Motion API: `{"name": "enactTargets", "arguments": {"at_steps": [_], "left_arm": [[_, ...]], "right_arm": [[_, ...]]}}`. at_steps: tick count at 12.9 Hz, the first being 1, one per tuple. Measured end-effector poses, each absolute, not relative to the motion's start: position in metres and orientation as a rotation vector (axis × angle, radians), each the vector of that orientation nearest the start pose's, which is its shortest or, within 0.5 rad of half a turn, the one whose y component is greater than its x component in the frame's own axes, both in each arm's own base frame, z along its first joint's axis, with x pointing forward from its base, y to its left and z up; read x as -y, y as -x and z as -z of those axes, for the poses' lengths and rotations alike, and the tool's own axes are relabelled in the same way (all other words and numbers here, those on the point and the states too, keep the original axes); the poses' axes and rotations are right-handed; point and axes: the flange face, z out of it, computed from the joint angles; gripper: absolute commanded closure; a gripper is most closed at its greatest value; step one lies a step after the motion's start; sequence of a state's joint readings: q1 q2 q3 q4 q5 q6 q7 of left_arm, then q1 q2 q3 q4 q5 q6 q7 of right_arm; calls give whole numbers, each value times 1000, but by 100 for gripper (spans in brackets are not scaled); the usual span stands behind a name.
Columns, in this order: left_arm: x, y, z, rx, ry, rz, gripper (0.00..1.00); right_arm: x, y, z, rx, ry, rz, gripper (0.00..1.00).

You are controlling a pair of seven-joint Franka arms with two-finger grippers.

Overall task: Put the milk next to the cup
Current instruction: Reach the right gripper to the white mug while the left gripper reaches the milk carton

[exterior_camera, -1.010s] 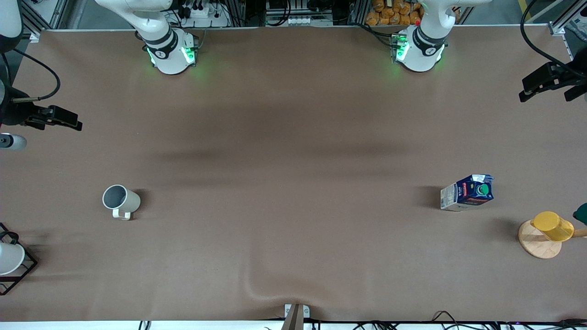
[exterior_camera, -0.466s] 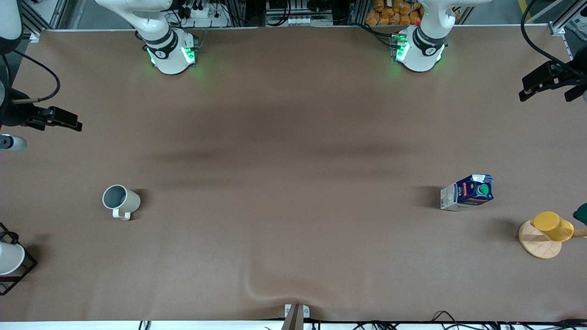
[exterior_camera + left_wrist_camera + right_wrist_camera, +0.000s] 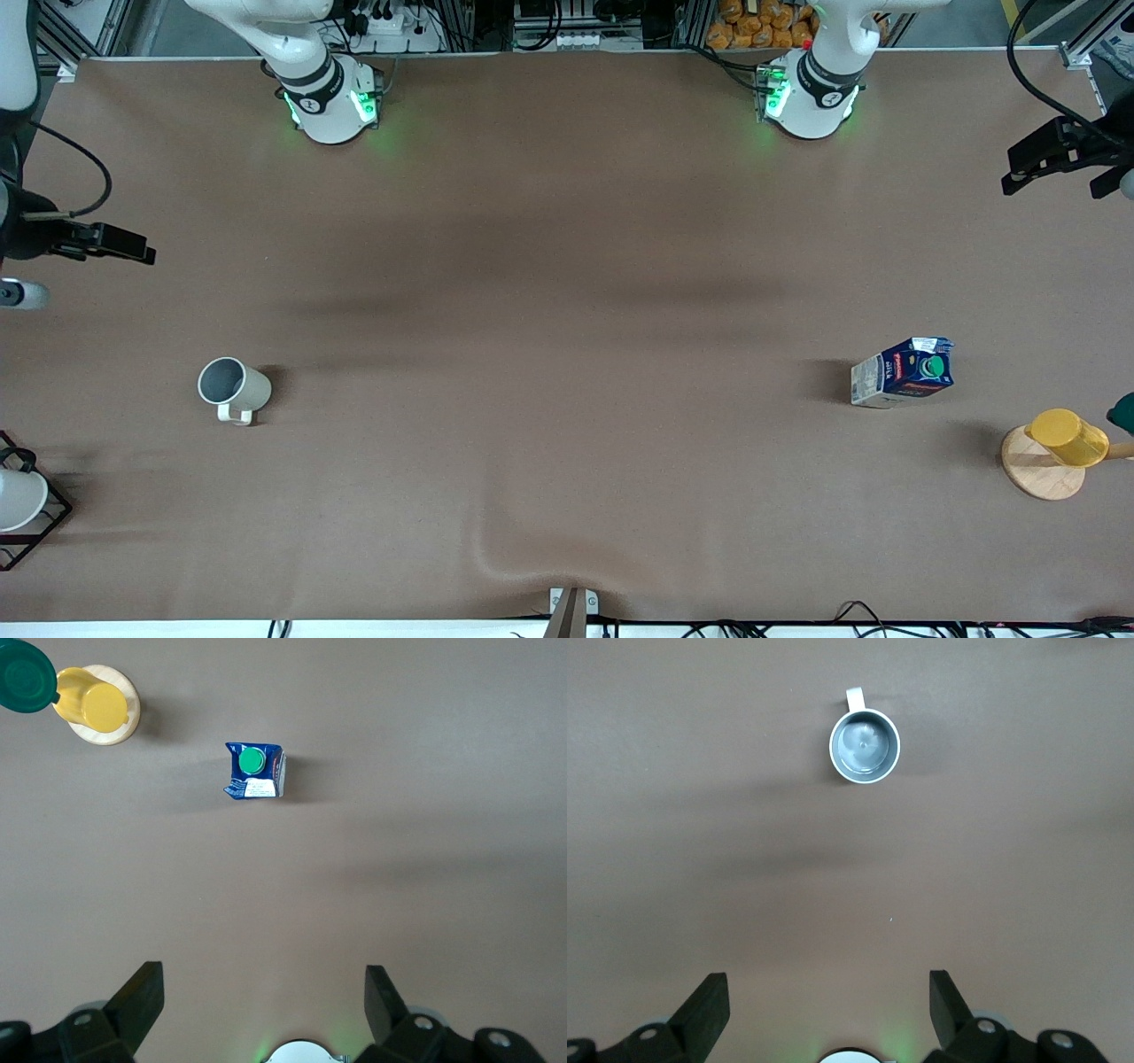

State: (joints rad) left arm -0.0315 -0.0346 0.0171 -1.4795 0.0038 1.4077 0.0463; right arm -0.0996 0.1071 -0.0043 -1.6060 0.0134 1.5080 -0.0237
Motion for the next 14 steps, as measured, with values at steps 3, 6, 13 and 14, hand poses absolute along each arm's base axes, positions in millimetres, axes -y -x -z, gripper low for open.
{"name": "enactTargets", "arguments": {"at_steps": [3, 6, 13, 14], "left_arm": [[2, -527, -671, -77, 3152, -58, 0], [-4, -529, -667, -61, 3152, -71, 0], [-37, -582, -594, 32, 3151, -93, 0], [-40, -588, -586, 40, 3150, -85, 0]], "right_arm": [[60, -589, -515, -126, 3101, -286, 0], [60, -598, -490, -126, 3094, -337, 0], [146, -611, -367, -310, 3008, -586, 0], [152, -617, -353, -321, 3009, -575, 0]]}}
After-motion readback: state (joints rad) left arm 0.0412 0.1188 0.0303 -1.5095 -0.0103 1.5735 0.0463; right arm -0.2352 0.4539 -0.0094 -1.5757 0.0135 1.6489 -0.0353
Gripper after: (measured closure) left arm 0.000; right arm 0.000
